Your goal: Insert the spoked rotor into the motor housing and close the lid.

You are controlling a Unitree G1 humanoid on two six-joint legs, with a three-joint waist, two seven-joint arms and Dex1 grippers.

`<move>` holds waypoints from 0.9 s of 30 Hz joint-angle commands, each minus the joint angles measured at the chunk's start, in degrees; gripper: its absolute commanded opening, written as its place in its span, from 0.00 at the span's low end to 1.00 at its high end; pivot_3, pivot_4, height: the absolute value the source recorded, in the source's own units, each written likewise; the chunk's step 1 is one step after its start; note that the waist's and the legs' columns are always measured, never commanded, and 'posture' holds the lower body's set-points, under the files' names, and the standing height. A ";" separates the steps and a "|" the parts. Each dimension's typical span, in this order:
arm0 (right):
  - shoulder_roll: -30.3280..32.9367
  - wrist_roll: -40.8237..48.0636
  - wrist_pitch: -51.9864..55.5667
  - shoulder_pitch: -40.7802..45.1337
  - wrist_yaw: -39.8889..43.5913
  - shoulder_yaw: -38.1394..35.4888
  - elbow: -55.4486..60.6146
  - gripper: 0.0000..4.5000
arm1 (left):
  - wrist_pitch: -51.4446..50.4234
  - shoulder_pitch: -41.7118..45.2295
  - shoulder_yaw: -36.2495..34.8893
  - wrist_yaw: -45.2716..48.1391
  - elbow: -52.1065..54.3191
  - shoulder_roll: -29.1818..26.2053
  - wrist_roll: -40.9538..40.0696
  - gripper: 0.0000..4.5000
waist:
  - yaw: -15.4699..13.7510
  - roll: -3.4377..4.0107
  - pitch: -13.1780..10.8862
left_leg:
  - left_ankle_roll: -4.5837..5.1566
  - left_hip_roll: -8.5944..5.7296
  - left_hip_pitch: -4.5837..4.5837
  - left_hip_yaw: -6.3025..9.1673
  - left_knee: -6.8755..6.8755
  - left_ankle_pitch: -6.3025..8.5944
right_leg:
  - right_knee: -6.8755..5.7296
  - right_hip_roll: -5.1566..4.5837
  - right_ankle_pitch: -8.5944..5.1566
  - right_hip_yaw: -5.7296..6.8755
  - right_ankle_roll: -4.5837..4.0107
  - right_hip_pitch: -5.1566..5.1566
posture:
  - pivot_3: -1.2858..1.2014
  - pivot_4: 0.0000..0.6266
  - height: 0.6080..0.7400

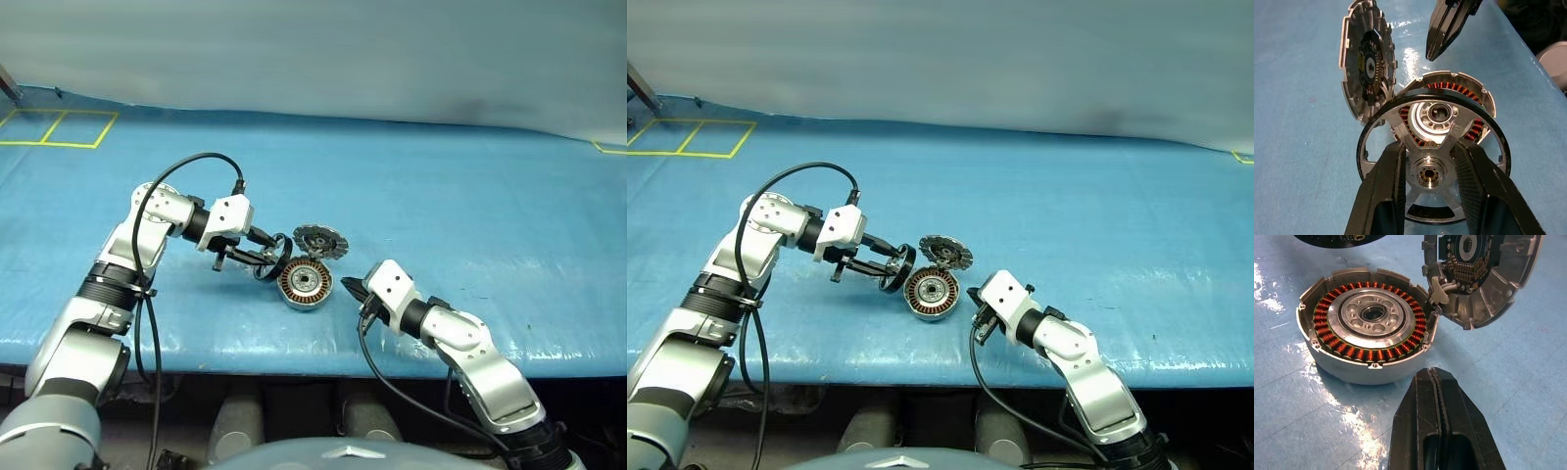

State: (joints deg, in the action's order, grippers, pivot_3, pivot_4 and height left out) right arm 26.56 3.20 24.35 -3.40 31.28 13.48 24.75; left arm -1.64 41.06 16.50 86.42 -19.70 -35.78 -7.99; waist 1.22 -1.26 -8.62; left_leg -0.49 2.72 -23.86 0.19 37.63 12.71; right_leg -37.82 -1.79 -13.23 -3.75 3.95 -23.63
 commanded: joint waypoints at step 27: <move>-4.51 9.36 -19.35 -7.22 5.04 -5.21 -3.17 0.00 | 1.22 4.64 2.89 5.18 0.45 4.75 0.48 0.34 | 0.16 0.00 -0.01 | 0.00 0.07 0.01 0.04 0.01 0.00 | 0.02 0.20 -0.01 -0.17 -0.01 0.03 | 0.52 0.24 1.00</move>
State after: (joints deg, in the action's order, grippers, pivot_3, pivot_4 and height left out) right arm 22.36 11.00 9.08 -10.31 35.27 9.88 22.34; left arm -0.88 44.47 19.36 91.32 -19.91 -31.47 -7.33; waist 1.38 -1.26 -8.63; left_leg -0.48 2.78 -23.85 0.22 37.64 12.71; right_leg -37.80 -1.59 -13.24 -3.93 3.95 -23.59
